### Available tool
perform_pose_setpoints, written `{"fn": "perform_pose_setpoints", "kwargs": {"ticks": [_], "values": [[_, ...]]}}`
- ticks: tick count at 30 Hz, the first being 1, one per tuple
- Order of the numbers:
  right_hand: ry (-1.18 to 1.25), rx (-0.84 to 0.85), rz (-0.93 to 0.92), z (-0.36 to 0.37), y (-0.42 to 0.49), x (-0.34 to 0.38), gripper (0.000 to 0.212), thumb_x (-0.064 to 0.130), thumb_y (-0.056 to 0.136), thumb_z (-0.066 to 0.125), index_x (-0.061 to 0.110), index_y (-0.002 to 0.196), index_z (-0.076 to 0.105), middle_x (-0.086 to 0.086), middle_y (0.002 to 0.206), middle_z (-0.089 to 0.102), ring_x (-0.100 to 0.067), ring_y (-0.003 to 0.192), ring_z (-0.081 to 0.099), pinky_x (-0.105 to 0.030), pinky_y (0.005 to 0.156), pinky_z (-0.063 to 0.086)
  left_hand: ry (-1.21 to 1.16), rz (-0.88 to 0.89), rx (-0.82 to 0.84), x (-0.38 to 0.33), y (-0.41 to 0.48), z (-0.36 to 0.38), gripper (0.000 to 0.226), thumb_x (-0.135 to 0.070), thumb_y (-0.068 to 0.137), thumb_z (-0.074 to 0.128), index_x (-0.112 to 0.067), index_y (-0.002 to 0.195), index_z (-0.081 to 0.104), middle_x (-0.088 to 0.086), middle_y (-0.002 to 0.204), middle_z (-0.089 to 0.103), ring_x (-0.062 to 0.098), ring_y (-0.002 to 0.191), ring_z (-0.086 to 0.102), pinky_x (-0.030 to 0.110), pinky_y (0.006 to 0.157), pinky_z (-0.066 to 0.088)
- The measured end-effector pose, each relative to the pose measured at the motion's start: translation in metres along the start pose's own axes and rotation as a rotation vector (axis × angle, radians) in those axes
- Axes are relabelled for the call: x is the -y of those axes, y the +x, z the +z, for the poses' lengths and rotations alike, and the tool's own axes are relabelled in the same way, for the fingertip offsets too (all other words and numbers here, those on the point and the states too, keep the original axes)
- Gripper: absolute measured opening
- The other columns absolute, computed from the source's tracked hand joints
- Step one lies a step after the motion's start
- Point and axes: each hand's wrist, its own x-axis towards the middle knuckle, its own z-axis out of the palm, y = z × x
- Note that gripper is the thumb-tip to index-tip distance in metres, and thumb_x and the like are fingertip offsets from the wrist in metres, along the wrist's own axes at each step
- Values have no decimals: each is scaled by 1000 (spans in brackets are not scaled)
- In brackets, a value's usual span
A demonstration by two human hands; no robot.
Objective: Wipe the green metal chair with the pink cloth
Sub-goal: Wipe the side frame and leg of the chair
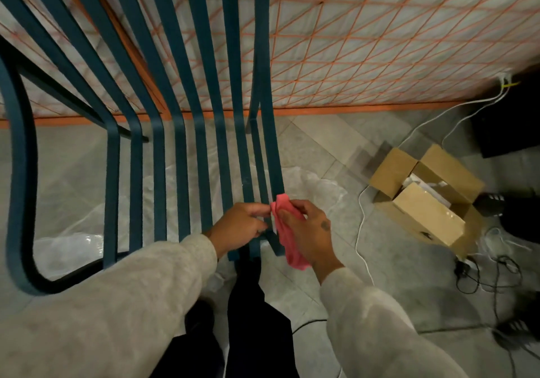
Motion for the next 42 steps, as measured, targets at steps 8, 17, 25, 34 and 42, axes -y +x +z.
{"fn": "perform_pose_setpoints", "kwargs": {"ticks": [8,17,25,34,42], "values": [[75,-54,61,-23,-90,-27,13,29,91,71,26,104,71,7,97,74,-11,83,70,-18,62,54,181,102,-85,26,-65,-18,36,-12,91,60,-21,126,61,-1,118,66,16,112,61,36,99,50],[445,-177,211,0,-167,-85,30,36,84,78,13,103,76,-9,88,78,-27,75,74,-32,60,59,291,105,-73,54,-103,-11,33,-18,94,59,-23,126,63,-3,120,66,13,109,62,39,101,49],[568,-268,81,19,-133,-107,20,41,87,73,27,101,75,6,93,78,-15,81,76,-31,68,63,222,129,-70,87,-51,26,43,-4,92,58,-20,132,58,-1,124,64,16,114,60,31,92,53],[248,-257,-186,29,-39,-69,39,32,88,74,29,126,66,9,119,68,-10,105,63,-28,98,53,42,220,-65,87,-5,64,59,19,85,50,-23,126,59,-6,117,67,1,101,67,24,86,57],[273,-294,-145,35,-61,-137,27,31,88,76,54,80,65,18,83,72,5,76,68,-16,73,58,-29,135,-53,97,2,72,61,19,87,50,-23,131,51,-5,121,62,11,109,64,17,77,56]]}}
